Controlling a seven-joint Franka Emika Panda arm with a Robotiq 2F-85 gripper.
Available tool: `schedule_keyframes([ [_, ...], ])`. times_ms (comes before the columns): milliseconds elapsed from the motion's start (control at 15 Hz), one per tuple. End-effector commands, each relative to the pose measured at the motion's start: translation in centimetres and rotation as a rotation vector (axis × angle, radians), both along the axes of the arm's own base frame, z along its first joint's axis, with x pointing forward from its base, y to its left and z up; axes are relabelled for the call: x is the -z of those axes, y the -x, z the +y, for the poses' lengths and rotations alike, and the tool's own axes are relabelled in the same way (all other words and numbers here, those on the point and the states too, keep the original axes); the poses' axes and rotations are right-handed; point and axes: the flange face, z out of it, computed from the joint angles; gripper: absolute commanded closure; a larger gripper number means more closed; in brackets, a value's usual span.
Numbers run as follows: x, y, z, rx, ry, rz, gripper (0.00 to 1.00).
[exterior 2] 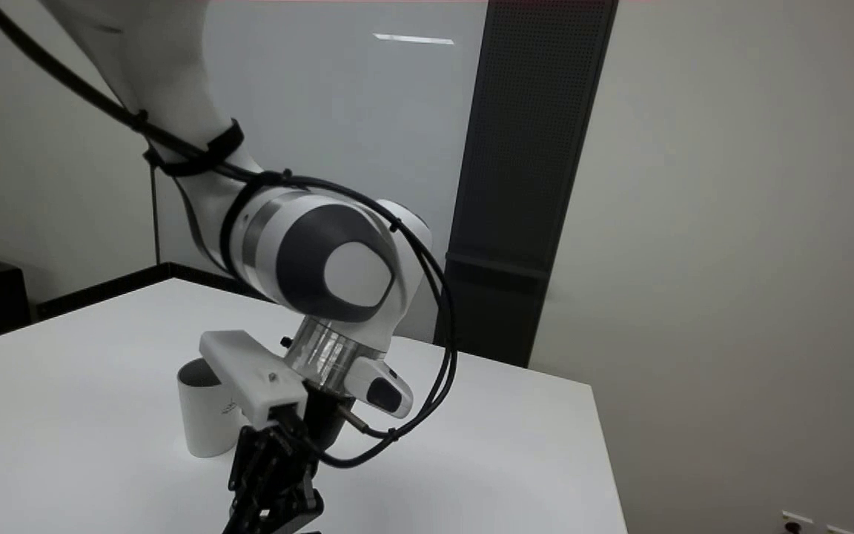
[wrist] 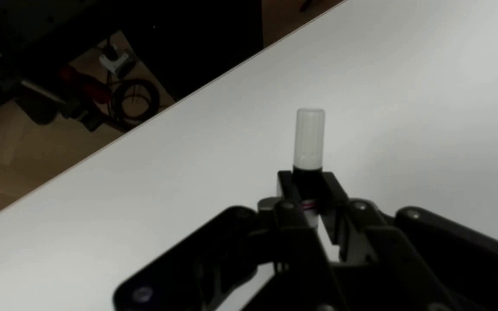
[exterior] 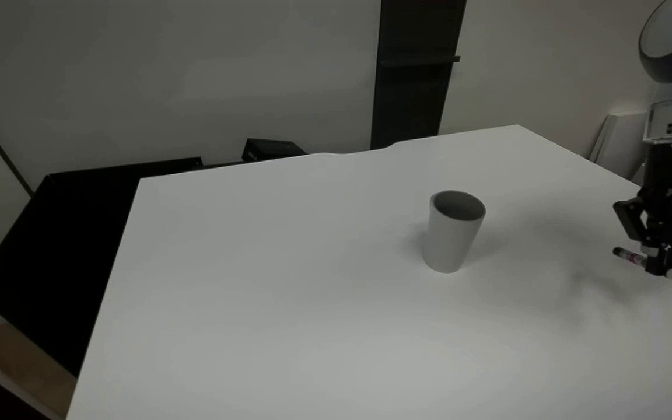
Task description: Put the pen in the mug
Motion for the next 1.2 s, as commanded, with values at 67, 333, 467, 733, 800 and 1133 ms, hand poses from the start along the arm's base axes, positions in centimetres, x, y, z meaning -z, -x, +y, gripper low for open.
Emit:
schedule_keyframes([
  [67,-2.8,-2.4,-1.2,0.154,-0.152,0.127,0.93],
  [333,-3.0,-3.4,-1.8,0.268,-0.298,0.180,0.93],
  [467,-3.0,-4.1,-1.7,0.302,-0.341,0.200,0.93],
  [733,-3.5,-6.4,-0.9,0.354,-0.391,0.225,0.93],
  [800,-3.7,-7.1,-0.6,0.361,-0.397,0.226,0.93],
  [1133,-5.6,-10.7,1.3,0.380,-0.430,0.227,0.93],
])
